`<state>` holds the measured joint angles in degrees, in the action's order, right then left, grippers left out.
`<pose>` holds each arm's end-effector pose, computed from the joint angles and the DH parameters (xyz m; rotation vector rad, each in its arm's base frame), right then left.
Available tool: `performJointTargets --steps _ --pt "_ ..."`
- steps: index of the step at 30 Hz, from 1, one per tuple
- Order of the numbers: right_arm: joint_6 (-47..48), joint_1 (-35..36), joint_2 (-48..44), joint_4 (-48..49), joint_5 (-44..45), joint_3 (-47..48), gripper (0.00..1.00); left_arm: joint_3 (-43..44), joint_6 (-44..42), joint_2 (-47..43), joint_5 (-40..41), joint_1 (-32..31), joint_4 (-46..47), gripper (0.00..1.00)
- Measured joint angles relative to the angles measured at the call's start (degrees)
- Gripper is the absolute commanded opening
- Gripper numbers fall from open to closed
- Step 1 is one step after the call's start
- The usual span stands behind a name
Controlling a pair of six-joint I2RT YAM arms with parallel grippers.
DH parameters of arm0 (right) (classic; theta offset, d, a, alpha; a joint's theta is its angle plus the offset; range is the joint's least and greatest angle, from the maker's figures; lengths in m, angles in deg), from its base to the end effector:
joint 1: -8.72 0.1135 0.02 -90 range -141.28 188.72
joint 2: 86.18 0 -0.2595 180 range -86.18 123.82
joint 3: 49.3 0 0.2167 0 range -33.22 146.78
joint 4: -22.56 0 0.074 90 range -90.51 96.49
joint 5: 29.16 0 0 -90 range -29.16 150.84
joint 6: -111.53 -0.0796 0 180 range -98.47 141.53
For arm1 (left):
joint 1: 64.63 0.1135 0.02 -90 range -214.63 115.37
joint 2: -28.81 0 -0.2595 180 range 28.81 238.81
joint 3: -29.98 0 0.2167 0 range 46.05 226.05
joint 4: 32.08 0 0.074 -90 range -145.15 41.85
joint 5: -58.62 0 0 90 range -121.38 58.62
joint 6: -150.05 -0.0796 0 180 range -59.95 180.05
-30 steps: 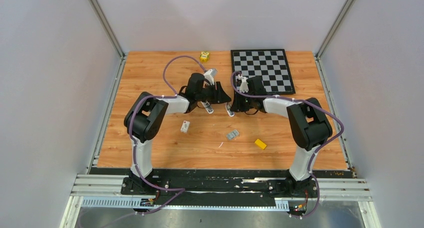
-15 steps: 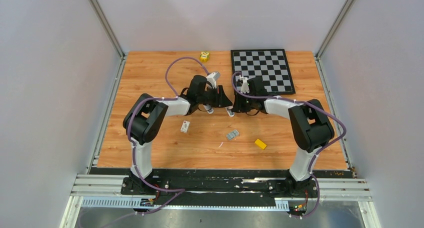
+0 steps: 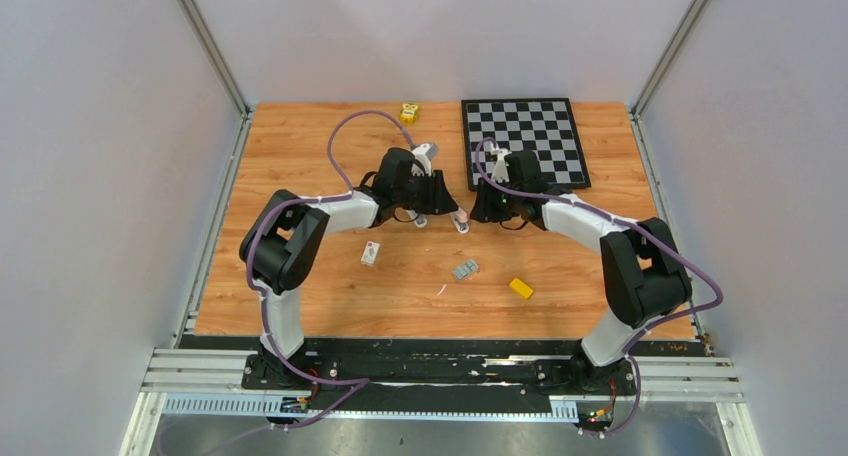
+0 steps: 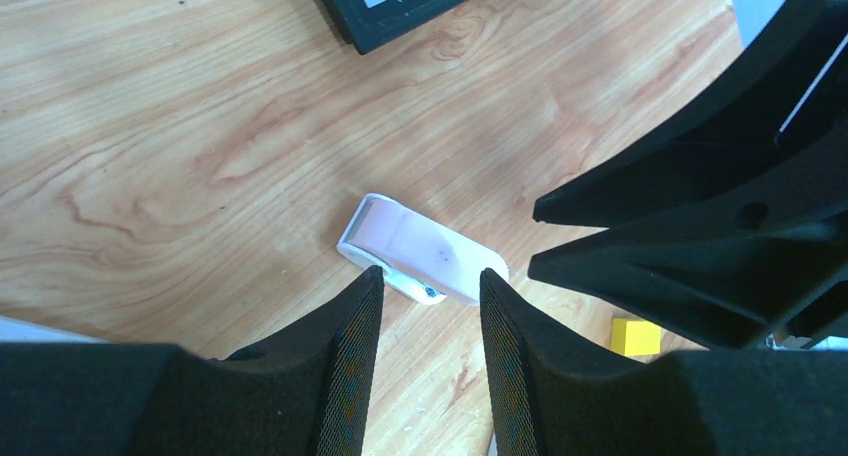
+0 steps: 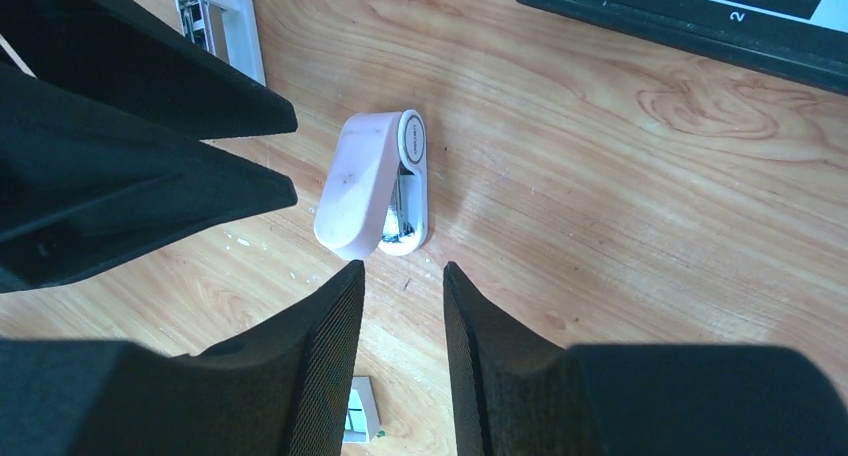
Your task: Load the staples into the stapler
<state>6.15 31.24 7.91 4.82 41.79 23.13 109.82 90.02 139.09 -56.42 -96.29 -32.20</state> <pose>0.3182 0.1601 0.1976 -0.3266 2.2936 0.7210 0.3420 -0.2505 0.1728 0.3154 2.2248 -1.0770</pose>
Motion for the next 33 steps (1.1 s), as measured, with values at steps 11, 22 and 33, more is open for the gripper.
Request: performJointTargets --steps 11,22,33 --pt "-1.60 0.00 1.46 0.35 -0.87 1.64 0.39 2.47 -1.20 0.15 2.38 0.00 -4.70 0.42" --pt "-1.51 0.35 6.23 -0.72 -2.84 6.10 0.38 5.29 -3.74 2.73 3.50 -0.39 -7.91 0.41" --pt "-1.36 0.76 7.98 -2.91 -3.41 6.69 0.34 5.90 -6.03 3.48 4.96 -1.57 -9.64 0.39"
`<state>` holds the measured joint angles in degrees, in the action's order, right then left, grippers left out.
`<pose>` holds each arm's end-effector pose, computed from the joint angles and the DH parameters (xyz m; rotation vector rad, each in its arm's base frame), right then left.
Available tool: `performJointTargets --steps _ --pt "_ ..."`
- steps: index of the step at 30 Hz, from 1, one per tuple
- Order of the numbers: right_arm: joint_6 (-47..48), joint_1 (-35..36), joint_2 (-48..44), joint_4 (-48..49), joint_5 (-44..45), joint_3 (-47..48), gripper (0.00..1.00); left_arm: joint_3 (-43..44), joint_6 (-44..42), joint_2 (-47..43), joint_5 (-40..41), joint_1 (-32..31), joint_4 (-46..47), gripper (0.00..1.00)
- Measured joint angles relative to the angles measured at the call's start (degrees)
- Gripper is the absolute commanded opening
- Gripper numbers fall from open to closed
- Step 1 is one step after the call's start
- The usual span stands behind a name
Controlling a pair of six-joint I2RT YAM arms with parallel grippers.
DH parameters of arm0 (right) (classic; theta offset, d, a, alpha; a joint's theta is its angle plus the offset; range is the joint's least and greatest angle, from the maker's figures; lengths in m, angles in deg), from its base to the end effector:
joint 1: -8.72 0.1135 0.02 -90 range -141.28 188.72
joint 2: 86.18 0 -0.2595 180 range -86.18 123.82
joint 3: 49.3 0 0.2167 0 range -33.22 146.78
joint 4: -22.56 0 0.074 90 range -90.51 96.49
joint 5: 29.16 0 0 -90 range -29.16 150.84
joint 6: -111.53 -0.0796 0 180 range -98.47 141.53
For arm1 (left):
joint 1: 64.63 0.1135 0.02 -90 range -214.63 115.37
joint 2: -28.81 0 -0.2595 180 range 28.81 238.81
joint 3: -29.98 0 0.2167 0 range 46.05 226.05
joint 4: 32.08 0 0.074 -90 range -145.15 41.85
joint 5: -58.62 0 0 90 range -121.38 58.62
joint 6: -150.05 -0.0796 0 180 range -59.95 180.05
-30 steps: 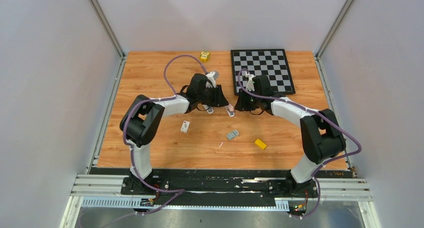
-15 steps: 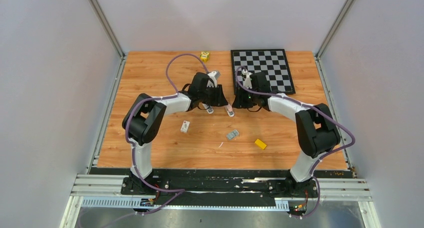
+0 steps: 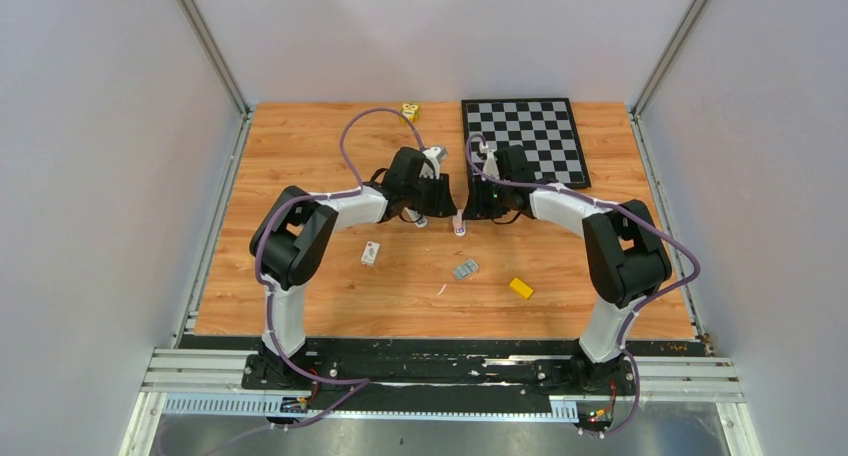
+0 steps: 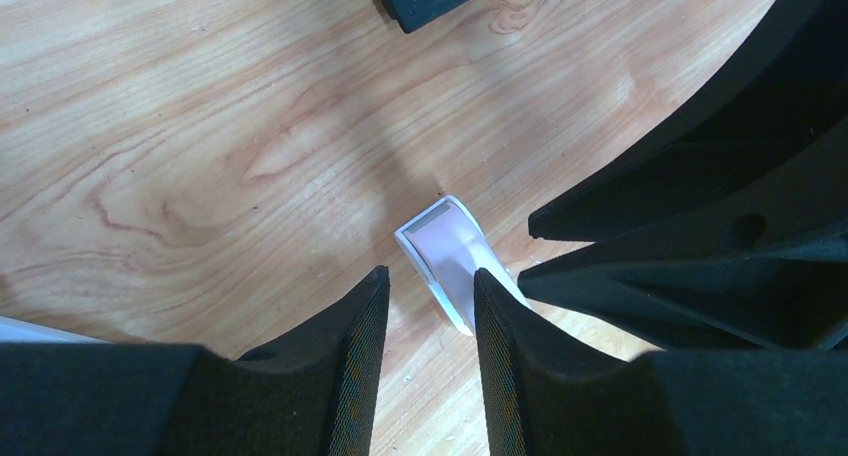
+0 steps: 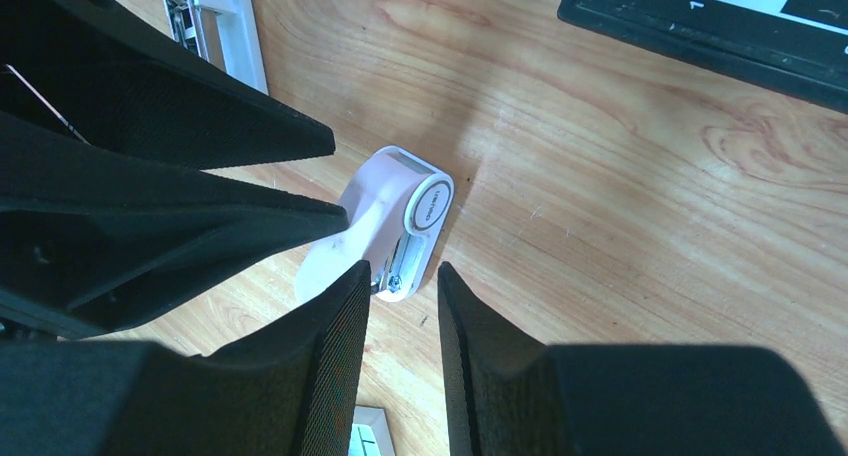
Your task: Load the staples into the stapler
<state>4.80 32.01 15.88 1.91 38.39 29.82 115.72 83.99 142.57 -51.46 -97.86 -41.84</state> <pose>0.3376 0.1784 0.1811 -0.3399 2.3752 0.7965 0.3476 -0.2604 0.1581 0.3920 2.3164 -0.9127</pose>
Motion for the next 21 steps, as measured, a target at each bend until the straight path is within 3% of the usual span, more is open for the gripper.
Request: performJointTargets --steps 21 --pt "-3.98 1.36 -3.85 1.68 0.39 -2.62 0.34 0.00 -0.22 0.04 1.03 -1.09 0.42 0.38"
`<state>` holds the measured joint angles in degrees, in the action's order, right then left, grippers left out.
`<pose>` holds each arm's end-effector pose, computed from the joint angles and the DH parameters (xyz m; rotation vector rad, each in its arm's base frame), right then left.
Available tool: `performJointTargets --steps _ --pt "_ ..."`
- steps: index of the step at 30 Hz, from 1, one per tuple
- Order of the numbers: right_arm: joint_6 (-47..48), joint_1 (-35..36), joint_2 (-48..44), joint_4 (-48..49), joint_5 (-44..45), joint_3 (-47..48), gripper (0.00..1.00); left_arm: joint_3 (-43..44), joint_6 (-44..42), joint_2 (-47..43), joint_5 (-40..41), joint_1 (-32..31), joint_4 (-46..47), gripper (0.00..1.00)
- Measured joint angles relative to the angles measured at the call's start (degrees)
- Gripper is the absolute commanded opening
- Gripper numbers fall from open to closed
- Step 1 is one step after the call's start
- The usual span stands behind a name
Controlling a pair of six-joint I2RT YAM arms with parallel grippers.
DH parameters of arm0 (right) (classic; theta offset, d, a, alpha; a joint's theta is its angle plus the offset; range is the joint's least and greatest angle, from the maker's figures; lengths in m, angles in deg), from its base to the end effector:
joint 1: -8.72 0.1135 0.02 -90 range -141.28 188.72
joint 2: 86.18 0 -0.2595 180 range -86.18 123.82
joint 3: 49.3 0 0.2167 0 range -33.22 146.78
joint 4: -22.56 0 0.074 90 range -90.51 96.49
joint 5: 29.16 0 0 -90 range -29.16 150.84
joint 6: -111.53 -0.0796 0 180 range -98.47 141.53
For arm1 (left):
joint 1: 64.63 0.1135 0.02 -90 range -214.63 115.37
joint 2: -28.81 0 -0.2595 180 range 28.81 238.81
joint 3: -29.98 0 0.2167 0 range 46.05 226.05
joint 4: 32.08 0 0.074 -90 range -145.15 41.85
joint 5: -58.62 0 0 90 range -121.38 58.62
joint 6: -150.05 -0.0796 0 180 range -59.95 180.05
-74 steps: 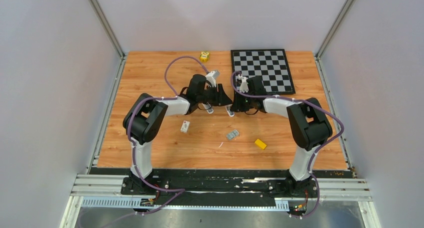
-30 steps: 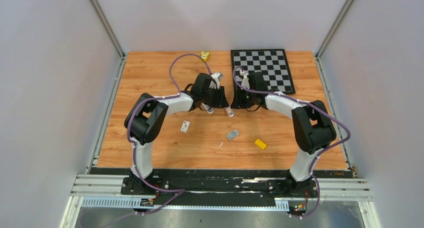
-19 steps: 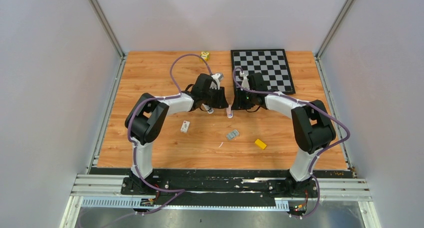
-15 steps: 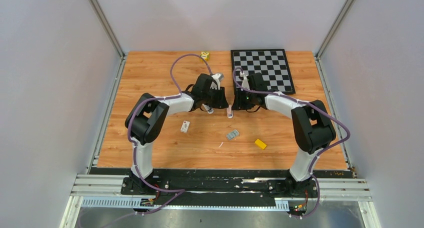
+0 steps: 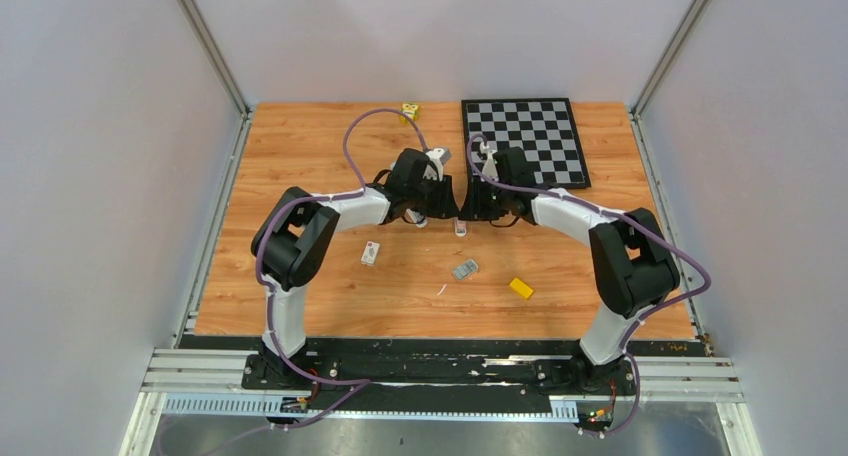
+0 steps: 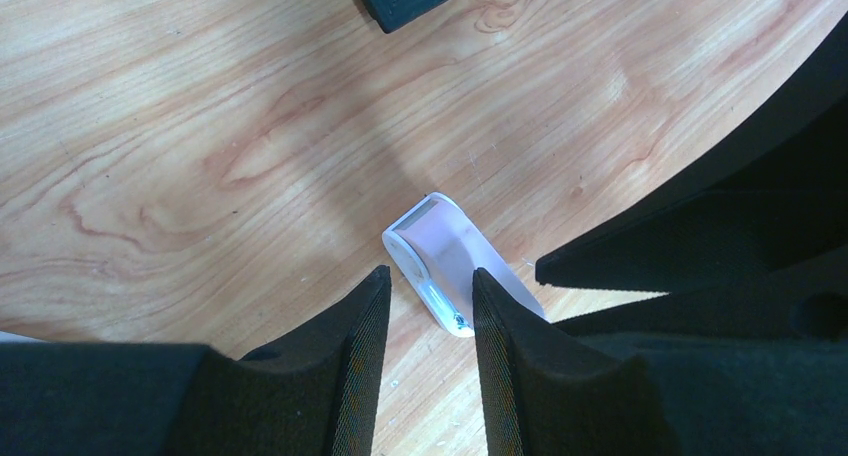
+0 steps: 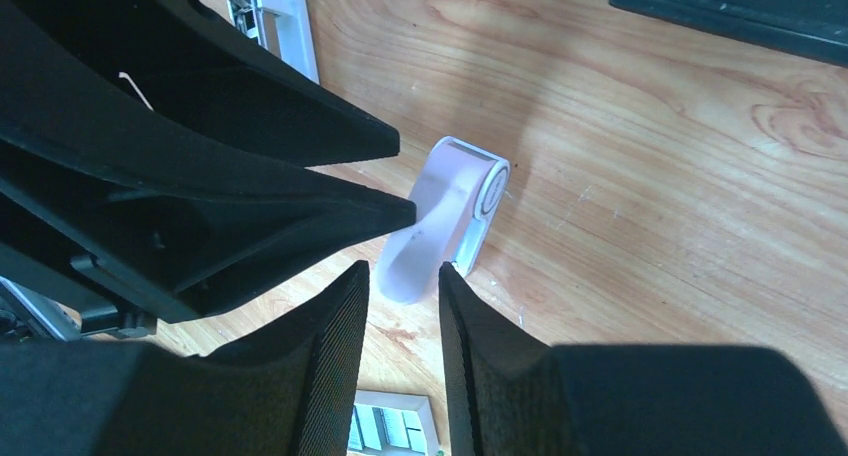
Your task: Load the staples into the stapler
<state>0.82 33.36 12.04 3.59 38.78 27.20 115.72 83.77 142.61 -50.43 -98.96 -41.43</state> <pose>0.3243 0.1816 0.1938 -0.2914 2.3467 0.8404 0.3442 -0.2665 0.1583 0.4087 2.3074 -0.9025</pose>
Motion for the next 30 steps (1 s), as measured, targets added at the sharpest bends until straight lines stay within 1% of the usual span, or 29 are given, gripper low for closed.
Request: performJointTargets --steps 9,17,24,26,30 --pt "-0.39 1.05 0.72 0.28 0.81 -0.07 0.25 -0.02 0.00 0.00 0.24 -0.02 -0.24 0.36" --pt "-0.33 1.11 2.62 0.85 1.97 -0.72 0.22 -0.63 -0.17 0.09 0.59 -1.03 -0.39 0.36" --pt "-0.33 1.14 2.62 1.07 2.16 -0.85 0.22 -0.68 -0.17 0.09 0.66 -1.09 -0.31 0.36" --pt "-0.28 1.14 2.62 0.98 2.16 -0.79 0.24 -0.68 -0.17 0.09 0.66 -1.09 -0.33 0.36" --pt "0.74 1.27 2.38 -1.20 2.64 0.22 0.30 -0.66 -0.13 -0.33 0.68 -1.11 -1.14 0.36"
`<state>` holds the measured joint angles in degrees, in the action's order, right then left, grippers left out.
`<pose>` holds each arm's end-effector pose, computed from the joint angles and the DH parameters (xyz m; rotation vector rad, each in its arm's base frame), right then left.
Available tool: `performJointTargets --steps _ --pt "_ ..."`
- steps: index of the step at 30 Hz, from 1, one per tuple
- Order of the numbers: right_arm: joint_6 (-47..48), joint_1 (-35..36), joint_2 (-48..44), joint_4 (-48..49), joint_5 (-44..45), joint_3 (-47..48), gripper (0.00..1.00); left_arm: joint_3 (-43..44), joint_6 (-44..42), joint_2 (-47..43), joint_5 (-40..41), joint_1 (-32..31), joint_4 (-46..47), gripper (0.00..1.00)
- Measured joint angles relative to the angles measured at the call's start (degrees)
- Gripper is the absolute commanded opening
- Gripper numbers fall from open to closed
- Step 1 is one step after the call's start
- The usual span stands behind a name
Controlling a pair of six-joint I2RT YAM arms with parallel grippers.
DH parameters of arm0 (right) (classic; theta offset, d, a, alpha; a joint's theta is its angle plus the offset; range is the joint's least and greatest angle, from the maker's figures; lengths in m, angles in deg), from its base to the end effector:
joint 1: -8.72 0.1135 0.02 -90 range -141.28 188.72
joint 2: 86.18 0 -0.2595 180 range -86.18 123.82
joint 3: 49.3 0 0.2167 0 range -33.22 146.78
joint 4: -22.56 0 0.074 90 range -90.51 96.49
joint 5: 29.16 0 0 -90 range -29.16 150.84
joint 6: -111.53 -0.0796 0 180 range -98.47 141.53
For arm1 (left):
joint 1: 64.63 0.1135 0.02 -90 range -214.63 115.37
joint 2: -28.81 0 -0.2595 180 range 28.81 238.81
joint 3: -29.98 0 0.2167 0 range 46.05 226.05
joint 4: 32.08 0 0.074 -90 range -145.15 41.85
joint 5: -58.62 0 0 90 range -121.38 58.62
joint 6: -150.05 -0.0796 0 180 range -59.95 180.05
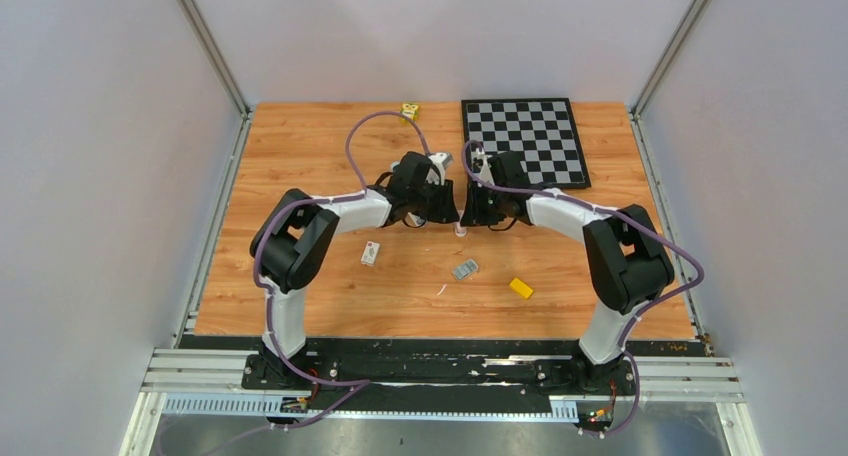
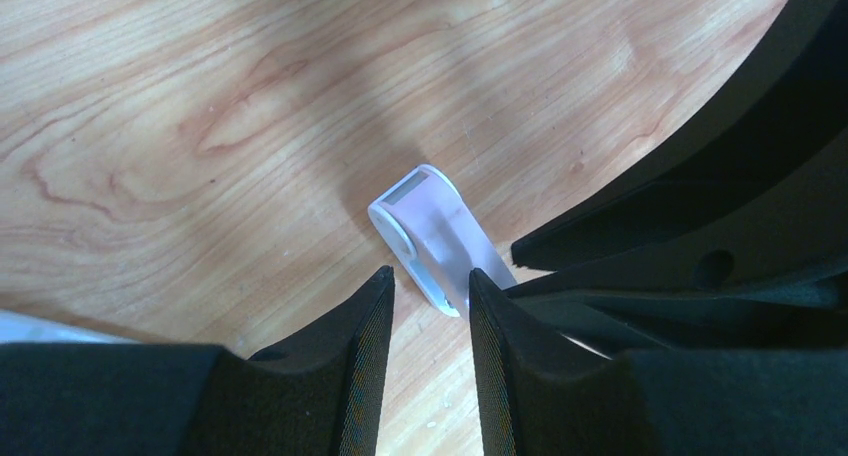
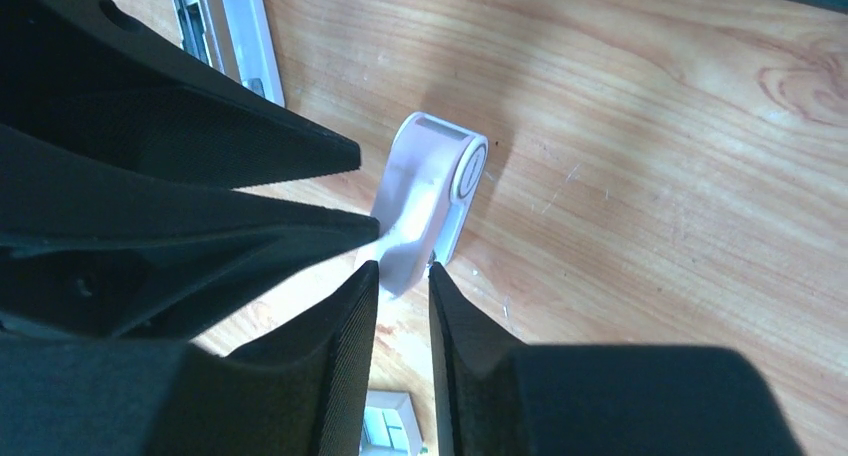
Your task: Load the staples into the stapler
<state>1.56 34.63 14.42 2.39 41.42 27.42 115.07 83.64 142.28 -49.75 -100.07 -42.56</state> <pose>0.3240 0.1868 0.1772 -0.3003 2.4041 0.7801 0.3362 -0.2700 0.1547 0.4259 2.3325 -0.8899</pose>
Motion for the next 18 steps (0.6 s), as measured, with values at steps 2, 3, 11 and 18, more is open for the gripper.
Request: performJointTargets --steps 2,3,11,18 --pt "0.57 0.15 -0.96 -2.05 0.09 0.37 0.32 0.00 0.00 -1.11 0.50 0.00 -1.84 0.39" --pt "0.74 0.20 -1.62 -2.67 0.11 0.39 0.33 -0.02 0.00 -1.99 0.79 0.00 -3.06 0.41" --pt "2.12 1.53 -12.09 -5.44 -0.11 -3.50 0.36 -4.00 -0.63 -13.27 -0.07 0.00 -6.95 0.46" --pt "2.84 5.27 -17.22 -5.92 -0.11 -8.87 0.35 -16.15 0.68 -21.09 -3.76 -0.15 -4.70 0.42"
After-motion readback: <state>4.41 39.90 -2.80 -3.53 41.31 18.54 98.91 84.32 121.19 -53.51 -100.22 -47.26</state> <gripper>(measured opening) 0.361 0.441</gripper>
